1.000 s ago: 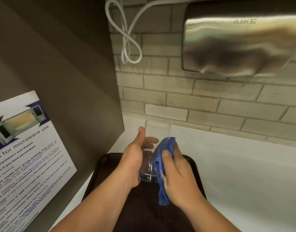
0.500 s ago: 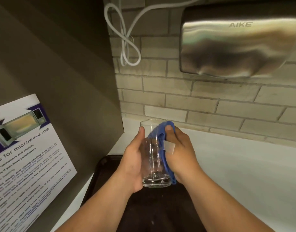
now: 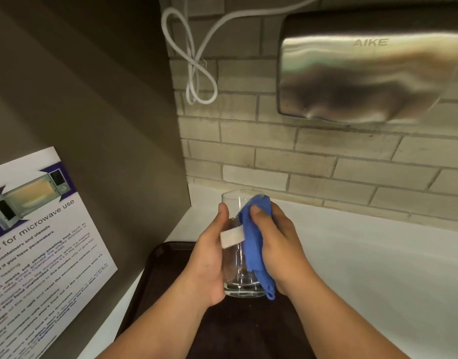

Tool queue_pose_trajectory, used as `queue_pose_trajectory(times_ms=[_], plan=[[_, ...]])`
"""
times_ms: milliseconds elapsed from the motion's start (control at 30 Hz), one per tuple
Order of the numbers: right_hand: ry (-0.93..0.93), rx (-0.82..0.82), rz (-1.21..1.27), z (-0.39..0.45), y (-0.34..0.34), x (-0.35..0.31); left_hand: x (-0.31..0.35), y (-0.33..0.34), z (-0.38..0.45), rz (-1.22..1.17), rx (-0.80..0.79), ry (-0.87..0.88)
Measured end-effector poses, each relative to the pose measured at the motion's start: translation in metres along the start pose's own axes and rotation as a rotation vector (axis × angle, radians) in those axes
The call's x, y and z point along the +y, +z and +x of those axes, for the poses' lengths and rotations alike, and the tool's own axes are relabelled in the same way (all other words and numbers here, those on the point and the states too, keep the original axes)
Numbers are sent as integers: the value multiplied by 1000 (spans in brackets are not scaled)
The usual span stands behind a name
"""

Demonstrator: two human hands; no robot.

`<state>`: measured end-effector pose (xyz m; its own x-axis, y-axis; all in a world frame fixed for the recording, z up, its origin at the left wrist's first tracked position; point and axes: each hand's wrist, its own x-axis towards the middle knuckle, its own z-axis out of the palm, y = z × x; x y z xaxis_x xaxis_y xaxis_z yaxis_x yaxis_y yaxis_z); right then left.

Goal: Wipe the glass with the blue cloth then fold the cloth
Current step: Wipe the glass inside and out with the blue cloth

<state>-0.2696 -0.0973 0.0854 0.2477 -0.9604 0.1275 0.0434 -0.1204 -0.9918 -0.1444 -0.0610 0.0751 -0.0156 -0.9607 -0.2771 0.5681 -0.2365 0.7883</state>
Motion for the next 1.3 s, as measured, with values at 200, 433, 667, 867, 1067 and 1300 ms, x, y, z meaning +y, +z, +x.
queue_pose_trajectory(times_ms=[200,433,667,867,1067,1300], plan=[[-95,-105,-236,-28,10,4,17,0,7,-17,131,88],[-197,50,-234,-9,11,-15,13,1,-3,63,25,40],[-69,8,-98,2,8,-9,17,4,-2,6,-17,52],[-152,-106,-275,-28,13,3,25,0,8,41,82,53],[-312,34,-423,-14,21,-18,21,1,1,65,-30,55],[49,1,-102,5,6,-20,26,2,-1,-45,-24,62]])
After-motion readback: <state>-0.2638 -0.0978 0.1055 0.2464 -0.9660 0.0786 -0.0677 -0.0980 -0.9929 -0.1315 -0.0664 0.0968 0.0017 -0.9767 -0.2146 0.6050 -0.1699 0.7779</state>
